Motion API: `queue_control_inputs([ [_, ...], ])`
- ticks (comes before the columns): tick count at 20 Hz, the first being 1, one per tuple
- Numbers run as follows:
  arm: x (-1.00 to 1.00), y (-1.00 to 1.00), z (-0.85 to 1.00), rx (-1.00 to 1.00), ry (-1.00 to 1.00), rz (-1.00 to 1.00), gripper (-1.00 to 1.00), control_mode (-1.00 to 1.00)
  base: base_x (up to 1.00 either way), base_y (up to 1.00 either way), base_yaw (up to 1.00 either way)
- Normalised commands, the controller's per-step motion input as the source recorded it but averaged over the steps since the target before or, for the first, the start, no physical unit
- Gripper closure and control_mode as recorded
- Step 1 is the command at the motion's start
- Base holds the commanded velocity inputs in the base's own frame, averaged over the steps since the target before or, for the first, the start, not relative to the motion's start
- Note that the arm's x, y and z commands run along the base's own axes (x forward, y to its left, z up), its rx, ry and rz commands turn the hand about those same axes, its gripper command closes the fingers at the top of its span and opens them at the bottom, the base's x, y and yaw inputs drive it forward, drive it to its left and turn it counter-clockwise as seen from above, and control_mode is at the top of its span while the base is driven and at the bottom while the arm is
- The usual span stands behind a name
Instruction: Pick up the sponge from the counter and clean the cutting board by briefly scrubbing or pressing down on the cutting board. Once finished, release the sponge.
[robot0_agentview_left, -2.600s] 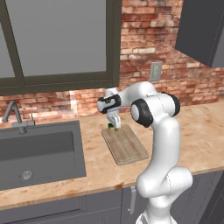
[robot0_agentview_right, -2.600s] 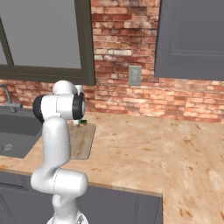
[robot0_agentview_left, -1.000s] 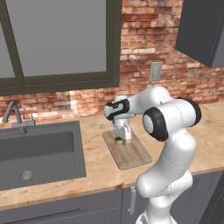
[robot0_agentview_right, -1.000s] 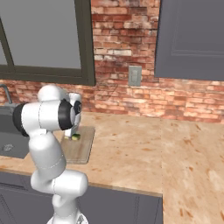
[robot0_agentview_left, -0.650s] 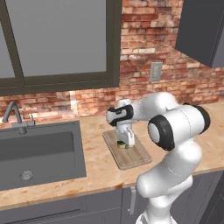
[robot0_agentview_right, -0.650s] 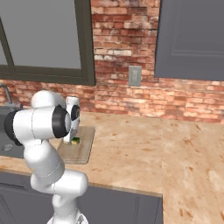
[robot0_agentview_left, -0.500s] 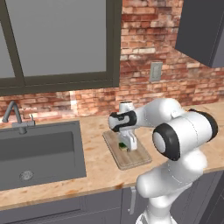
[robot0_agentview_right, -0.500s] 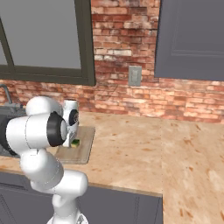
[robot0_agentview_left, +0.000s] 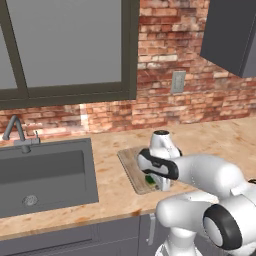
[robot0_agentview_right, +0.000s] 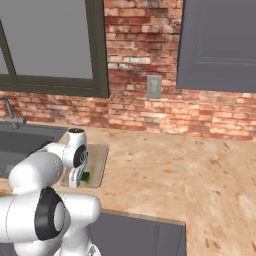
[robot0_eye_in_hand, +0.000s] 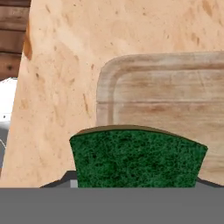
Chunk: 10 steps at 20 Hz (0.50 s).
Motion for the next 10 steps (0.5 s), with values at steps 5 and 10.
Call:
queue_control_inputs([
  [5,-0.91,-0.16,0.00,0.03,0.24,0.00,1.00,-1.00,0.00,0.00,0.00],
  [10,-0.43,0.01,0.00,0.00,0.32,0.00,1.00,-1.00,0.00,0.00,0.00],
])
